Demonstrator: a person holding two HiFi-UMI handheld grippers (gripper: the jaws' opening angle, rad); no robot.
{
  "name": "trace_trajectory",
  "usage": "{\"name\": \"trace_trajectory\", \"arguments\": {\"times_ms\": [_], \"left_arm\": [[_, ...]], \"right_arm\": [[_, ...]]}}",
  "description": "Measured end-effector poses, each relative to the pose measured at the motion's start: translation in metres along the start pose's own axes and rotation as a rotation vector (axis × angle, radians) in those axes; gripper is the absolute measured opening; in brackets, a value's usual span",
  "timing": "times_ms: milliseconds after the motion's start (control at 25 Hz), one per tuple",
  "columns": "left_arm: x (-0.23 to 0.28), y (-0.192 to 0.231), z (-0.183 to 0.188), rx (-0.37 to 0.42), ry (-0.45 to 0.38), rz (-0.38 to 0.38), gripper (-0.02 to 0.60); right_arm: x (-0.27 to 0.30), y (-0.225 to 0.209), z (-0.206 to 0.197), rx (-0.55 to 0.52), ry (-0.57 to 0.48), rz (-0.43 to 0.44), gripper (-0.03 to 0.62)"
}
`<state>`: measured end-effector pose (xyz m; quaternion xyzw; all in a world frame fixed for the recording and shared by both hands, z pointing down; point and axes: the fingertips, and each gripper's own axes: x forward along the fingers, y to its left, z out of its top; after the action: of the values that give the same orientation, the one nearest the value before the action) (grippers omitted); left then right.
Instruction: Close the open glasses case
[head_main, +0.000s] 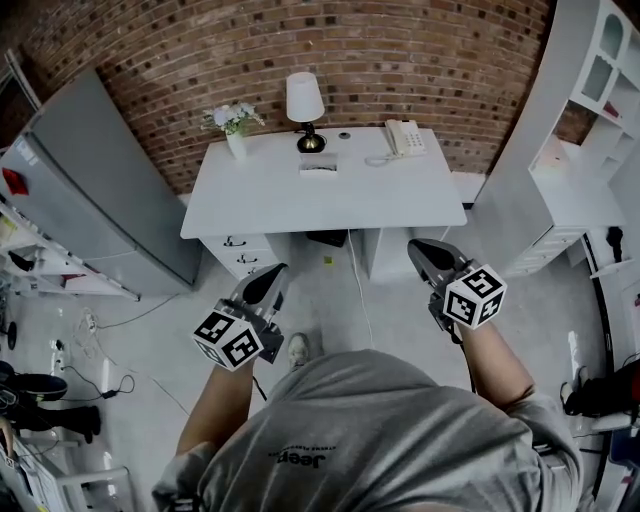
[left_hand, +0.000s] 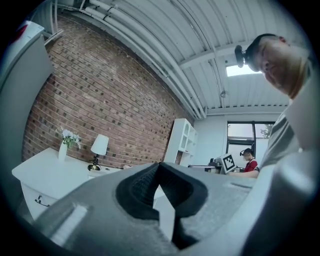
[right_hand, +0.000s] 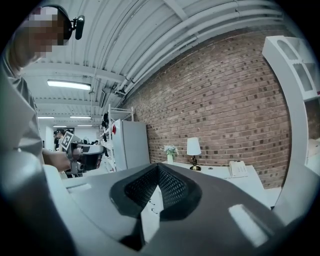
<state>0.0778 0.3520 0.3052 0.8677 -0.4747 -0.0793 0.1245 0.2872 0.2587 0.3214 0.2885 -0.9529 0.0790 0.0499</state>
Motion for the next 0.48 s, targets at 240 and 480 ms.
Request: {"name": "trace_trajectory", "arguments": {"times_ms": [240, 480], "left_arm": [[0.028, 0.076, 0.01, 0.003, 0.005, -0.063, -0.003], [0.063, 0.182, 0.058, 0.044, 0.015, -0.139, -0.003]], "right_arm": [[0.069, -0.022, 0.003, -0.01, 0.001, -0.047, 0.009], [0.176, -0.037, 0.039, -0.023, -0.043, -0.082, 0.009]]}}
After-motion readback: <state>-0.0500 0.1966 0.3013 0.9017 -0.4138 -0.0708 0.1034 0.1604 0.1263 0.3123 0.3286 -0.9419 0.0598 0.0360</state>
